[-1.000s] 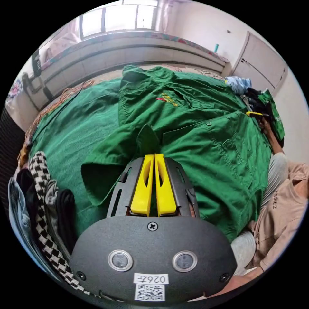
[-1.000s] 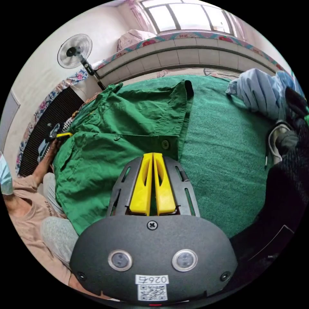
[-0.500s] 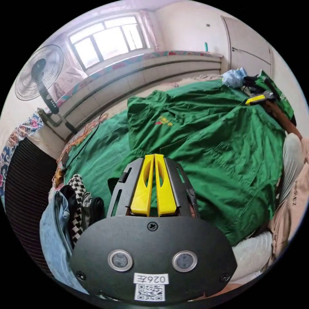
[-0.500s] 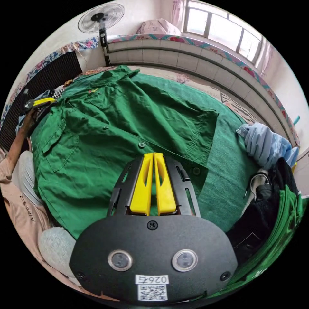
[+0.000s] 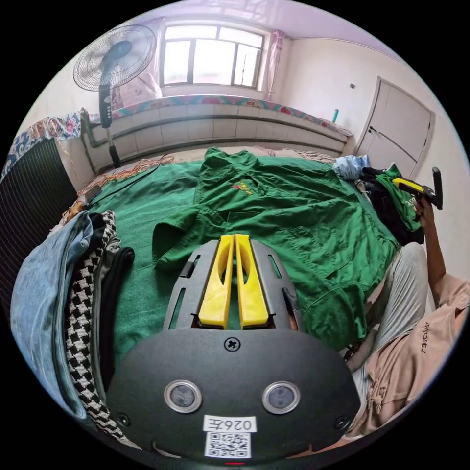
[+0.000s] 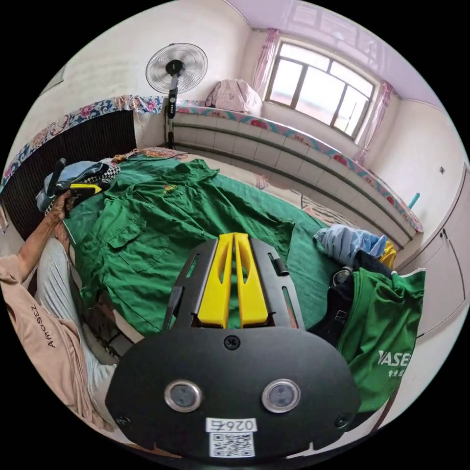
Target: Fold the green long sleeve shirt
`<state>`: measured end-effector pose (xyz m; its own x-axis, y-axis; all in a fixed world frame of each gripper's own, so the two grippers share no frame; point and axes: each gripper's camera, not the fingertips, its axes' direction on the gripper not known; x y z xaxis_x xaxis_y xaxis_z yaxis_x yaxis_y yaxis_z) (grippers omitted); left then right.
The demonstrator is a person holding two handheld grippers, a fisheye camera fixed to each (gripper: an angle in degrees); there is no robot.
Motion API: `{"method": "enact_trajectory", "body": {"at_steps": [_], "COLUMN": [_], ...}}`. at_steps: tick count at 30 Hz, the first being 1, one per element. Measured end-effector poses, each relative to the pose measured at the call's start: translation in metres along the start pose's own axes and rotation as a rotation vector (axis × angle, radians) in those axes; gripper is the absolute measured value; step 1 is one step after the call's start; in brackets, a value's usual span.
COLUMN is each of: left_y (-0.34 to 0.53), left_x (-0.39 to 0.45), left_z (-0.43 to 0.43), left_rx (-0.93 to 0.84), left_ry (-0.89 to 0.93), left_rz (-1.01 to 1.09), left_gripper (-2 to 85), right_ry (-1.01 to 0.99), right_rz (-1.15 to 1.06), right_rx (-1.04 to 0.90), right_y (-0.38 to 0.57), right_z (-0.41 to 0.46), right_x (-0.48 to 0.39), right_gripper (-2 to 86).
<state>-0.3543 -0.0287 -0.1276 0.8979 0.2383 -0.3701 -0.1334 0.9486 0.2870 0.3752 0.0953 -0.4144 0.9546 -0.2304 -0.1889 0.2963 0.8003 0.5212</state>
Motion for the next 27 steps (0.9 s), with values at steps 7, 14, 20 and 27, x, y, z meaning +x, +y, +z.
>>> {"method": "enact_trajectory", "body": {"at_steps": [7,14,20,27], "left_y": [0.06,0.11,0.224,0.305], "left_x": [0.063,0.021,0.043,0.056], "left_z": [0.016,-0.065,-0.11,-0.077], "left_rx": [-0.229,-0.12,0.18,0.04], "left_ry": [-0.022,0.098,0.169,0.285], "left_rz": [0.214,-0.034,-0.292,-0.443], "left_gripper": [-0.8,-0.7,0.6,15.5], "right_ry": [-0.244,-0.418,-0.792,-0.879], "right_rz": [-0.194,-0.041,0.205,0.196], "right_rx": [0.009,-0.358,-0.246,-0.338], "right_y": [-0.023,0.061,0.104,0.088], "right_z": [-0.042,0.049,0.069,0.094], "right_x": [-0.15,-0.188,-0.201,-0.265], "right_gripper": [-0.9,-0.7,4.9,12.8]}}
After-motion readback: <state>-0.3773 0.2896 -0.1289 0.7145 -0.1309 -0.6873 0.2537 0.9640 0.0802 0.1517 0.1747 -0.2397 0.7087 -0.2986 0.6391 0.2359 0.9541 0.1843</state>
